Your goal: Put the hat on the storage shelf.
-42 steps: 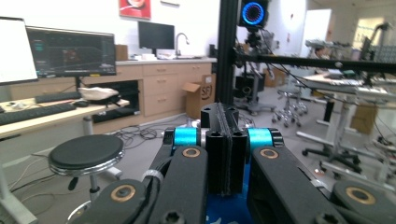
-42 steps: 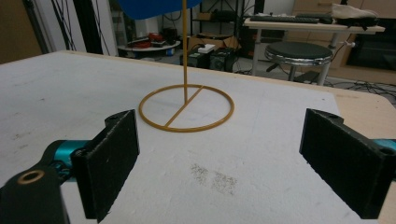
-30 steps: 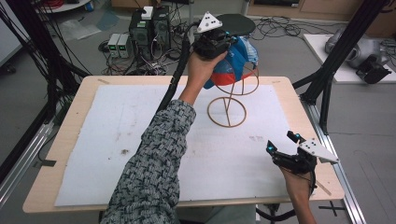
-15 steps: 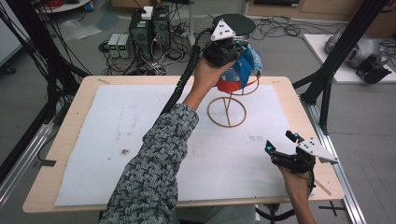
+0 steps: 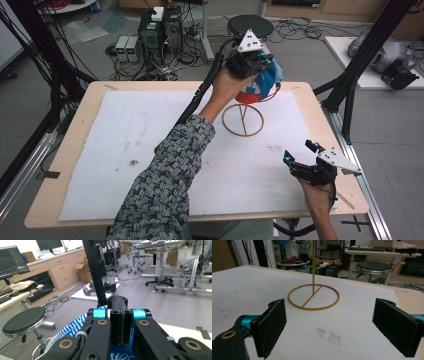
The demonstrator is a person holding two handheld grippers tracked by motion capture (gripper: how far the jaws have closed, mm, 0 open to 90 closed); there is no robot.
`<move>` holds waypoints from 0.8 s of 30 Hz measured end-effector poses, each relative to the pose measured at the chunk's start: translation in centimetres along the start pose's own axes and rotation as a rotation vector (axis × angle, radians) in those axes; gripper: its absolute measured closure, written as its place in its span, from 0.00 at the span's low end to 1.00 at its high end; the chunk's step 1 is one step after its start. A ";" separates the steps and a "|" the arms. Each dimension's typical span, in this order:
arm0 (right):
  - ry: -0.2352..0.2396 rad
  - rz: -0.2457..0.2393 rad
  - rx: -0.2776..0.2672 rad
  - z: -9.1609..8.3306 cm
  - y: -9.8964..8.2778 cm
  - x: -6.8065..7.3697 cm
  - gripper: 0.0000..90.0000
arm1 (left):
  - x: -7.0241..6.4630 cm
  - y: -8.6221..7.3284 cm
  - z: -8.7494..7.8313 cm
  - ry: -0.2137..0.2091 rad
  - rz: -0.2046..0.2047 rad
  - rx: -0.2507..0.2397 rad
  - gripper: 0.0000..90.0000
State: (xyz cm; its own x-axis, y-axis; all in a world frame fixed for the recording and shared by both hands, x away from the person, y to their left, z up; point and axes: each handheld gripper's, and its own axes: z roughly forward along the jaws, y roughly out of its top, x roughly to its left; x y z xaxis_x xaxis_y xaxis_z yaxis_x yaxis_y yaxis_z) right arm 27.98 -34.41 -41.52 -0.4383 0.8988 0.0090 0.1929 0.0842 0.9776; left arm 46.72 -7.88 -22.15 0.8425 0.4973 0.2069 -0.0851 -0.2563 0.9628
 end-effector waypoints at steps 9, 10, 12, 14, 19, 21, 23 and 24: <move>0.003 0.001 -0.001 0.0 0.0 0.1 0.12 | -1.2 -0.1 0.5 -0.022 0.046 0.027 0.99; 0.003 0.000 0.001 0.0 0.0 0.0 0.12 | -1.3 -0.1 0.5 -0.025 0.042 0.021 0.99; 0.002 -0.001 0.002 0.1 0.0 0.0 0.12 | -1.3 0.0 0.4 -0.027 0.040 0.017 0.99; 0.004 0.001 0.002 0.1 -0.1 0.0 0.12 | -1.2 0.1 0.3 -0.028 0.033 0.015 0.99; 0.004 0.001 0.006 0.1 0.0 0.1 0.12 | -1.1 0.2 0.0 -0.033 0.025 0.002 0.99; 0.005 0.005 0.006 0.2 -0.1 0.1 0.12 | -1.2 0.3 0.0 -0.034 0.026 0.004 0.99; 0.006 0.004 0.007 0.2 -0.1 0.1 0.12 | -1.3 0.3 0.1 -0.042 0.027 0.004 0.99; 0.008 0.003 0.006 0.2 0.0 0.1 0.12 | -1.5 0.2 0.2 -0.047 0.035 0.008 0.99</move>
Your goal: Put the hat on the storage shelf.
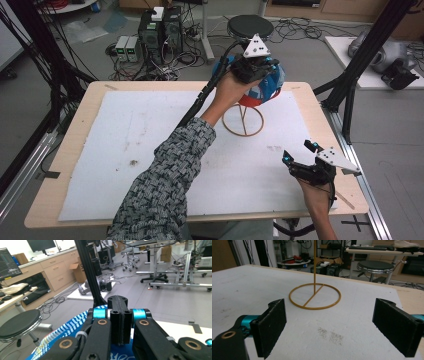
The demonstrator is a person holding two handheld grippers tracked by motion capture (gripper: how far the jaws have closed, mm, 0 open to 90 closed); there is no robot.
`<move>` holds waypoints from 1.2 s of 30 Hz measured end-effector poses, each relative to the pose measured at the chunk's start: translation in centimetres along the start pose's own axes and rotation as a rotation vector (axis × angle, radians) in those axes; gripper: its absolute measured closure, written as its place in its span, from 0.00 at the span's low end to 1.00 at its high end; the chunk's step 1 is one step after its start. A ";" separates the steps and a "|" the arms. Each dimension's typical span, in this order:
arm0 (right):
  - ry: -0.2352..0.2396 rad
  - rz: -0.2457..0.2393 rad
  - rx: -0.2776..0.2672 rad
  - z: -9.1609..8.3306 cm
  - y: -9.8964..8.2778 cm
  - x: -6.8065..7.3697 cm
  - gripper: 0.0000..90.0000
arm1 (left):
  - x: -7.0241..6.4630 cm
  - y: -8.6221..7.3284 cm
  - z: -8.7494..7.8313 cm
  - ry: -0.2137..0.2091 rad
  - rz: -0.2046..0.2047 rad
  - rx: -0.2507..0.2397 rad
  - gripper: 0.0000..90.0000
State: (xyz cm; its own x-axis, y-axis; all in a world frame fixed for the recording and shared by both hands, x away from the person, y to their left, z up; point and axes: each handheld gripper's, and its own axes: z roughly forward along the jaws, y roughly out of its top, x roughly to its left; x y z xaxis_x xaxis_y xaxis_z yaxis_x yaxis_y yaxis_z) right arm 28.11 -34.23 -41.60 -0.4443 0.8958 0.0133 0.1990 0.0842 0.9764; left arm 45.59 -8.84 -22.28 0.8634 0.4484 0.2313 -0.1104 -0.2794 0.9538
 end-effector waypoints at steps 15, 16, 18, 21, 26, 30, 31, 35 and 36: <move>0.002 0.001 0.000 0.1 0.0 0.0 0.12 | -0.3 -0.3 1.1 0.021 0.036 0.035 0.99; 0.002 0.002 0.000 0.1 -0.1 0.0 0.12 | -0.3 -0.2 1.3 0.021 0.039 0.036 0.99; 0.004 0.004 0.005 0.1 -0.1 0.0 0.12 | -0.5 0.1 1.5 0.016 0.043 0.030 0.99; 0.008 -0.001 0.004 0.2 0.0 0.1 0.12 | -0.8 0.5 1.9 0.006 0.041 0.018 0.99; 0.006 0.001 0.003 0.1 0.0 -0.1 0.12 | -1.3 0.8 2.4 -0.006 0.049 0.010 0.99; 0.007 0.006 0.002 0.0 -0.1 -0.2 0.12 | -1.2 1.0 2.3 0.002 0.048 0.008 0.99; 0.006 0.006 0.000 0.0 -0.1 -0.2 0.12 | -1.2 1.1 2.2 0.001 0.038 -0.004 0.99; 0.005 0.006 0.000 0.0 -0.1 -0.2 0.12 | -1.2 1.5 2.0 0.000 0.046 -0.018 0.99; 0.007 0.008 0.004 0.0 -0.1 -0.2 0.12 | -1.2 1.5 2.0 0.000 0.045 -0.020 0.99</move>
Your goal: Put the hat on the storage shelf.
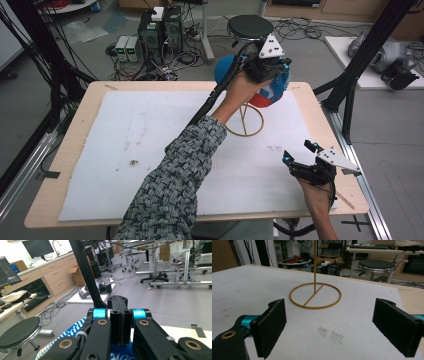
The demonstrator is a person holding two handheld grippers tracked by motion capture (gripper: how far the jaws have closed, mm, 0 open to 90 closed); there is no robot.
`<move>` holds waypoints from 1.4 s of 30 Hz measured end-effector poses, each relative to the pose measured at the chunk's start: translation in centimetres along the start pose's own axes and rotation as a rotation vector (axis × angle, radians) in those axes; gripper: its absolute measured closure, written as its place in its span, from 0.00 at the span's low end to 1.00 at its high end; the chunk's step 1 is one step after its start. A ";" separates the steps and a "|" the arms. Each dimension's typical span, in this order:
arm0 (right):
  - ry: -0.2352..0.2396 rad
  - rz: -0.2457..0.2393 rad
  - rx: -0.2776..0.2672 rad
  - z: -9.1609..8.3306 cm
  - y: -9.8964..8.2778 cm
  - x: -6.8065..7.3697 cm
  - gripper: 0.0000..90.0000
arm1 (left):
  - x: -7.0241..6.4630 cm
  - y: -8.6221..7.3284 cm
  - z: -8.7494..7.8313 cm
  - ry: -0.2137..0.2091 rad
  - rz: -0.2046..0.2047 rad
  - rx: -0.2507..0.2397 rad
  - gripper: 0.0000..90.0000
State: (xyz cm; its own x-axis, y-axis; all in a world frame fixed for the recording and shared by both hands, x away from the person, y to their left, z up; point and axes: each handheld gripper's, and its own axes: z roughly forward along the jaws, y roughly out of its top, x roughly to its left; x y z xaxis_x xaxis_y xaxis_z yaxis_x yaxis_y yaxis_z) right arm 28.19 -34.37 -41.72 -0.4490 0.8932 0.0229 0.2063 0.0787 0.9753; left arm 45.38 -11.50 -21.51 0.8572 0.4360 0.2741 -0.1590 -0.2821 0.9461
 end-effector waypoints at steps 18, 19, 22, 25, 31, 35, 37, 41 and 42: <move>0.005 -0.003 0.006 0.1 0.0 0.2 0.12 | -1.3 -0.5 0.8 -0.035 0.040 0.042 0.99; 0.005 -0.006 0.003 0.1 0.0 0.2 0.12 | -1.2 -0.6 0.9 -0.029 0.045 0.054 0.99; 0.006 -0.007 0.002 0.0 0.0 0.1 0.12 | -0.6 -1.2 0.7 -0.005 0.052 0.077 0.99; 0.001 -0.005 0.002 0.0 -0.1 0.0 0.12 | 0.1 -1.8 0.2 0.009 0.038 0.082 0.99; 0.001 -0.006 0.007 0.1 -0.1 0.1 0.12 | 0.6 -2.5 -0.4 0.016 0.030 0.077 0.99; 0.006 -0.006 0.006 0.2 0.0 0.2 0.12 | 0.9 -2.9 -0.6 0.022 0.027 0.075 0.99; 0.006 -0.007 0.007 0.2 -0.1 0.2 0.12 | 1.1 -3.1 -0.9 0.027 0.030 0.072 0.99; 0.002 -0.007 0.006 0.1 -0.1 0.0 0.12 | 1.5 -3.6 -1.2 0.028 0.012 0.067 0.99; 0.002 -0.003 0.007 0.1 -0.1 0.1 0.12 | 1.6 -3.7 -1.2 0.028 0.009 0.068 0.99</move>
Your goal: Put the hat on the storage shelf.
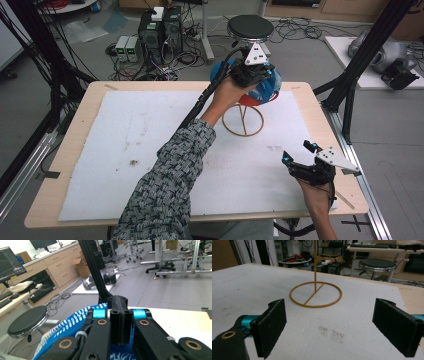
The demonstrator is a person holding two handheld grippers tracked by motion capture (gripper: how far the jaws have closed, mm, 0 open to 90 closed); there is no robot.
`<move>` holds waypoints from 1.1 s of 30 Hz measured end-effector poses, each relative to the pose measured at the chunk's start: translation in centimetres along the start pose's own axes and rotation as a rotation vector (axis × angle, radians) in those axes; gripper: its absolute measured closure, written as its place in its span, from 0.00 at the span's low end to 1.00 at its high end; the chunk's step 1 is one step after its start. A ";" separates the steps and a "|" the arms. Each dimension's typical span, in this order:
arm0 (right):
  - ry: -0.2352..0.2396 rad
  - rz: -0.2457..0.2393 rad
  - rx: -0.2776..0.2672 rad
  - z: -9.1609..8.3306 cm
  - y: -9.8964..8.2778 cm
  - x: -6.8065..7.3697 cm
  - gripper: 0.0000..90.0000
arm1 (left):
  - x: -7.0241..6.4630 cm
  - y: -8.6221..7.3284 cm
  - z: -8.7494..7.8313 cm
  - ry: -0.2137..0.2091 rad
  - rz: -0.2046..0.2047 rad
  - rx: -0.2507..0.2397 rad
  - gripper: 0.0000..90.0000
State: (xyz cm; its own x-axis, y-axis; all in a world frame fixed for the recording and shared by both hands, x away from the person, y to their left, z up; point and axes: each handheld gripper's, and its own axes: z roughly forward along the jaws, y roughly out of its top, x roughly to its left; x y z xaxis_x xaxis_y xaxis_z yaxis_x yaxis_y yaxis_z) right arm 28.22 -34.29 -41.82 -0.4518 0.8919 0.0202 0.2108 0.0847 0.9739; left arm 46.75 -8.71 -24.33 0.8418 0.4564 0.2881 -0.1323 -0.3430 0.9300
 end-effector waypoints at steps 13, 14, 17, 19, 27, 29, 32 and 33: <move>0.000 -0.006 0.002 0.1 0.0 0.1 0.12 | 0.4 -0.5 -0.6 0.005 -0.009 -0.013 0.89; 0.001 -0.003 0.001 0.1 0.0 0.1 0.12 | 0.4 -0.6 -0.6 0.006 -0.010 -0.013 0.89; 0.001 0.002 0.001 0.1 0.0 0.1 0.12 | 0.4 -0.8 -0.6 0.006 -0.011 -0.012 0.82; 0.001 0.000 0.003 0.1 0.0 0.1 0.12 | 0.4 -0.8 -0.8 0.008 -0.013 -0.020 0.80; 0.004 -0.007 0.002 0.2 0.0 0.1 0.12 | 0.9 -0.8 -2.0 0.019 -0.027 -0.031 0.67; 0.004 0.001 0.002 0.2 0.0 0.1 0.12 | 1.1 -0.8 -2.5 0.022 -0.027 -0.030 0.65; 0.005 -0.001 -0.002 0.4 0.2 0.0 0.12 | 1.2 -0.9 -3.3 0.036 -0.017 -0.027 0.60; 0.006 0.001 -0.005 0.6 0.2 0.0 0.12 | 1.2 -0.9 -3.6 0.038 -0.014 -0.025 0.58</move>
State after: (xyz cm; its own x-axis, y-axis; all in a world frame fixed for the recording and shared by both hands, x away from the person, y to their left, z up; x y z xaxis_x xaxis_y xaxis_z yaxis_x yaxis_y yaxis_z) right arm 28.79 -34.05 -41.71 -0.4571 0.8891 0.0227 0.2069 0.0814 0.9750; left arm 46.05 -4.89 -24.01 0.8234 0.4918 0.2830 -0.1340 -0.3162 0.9392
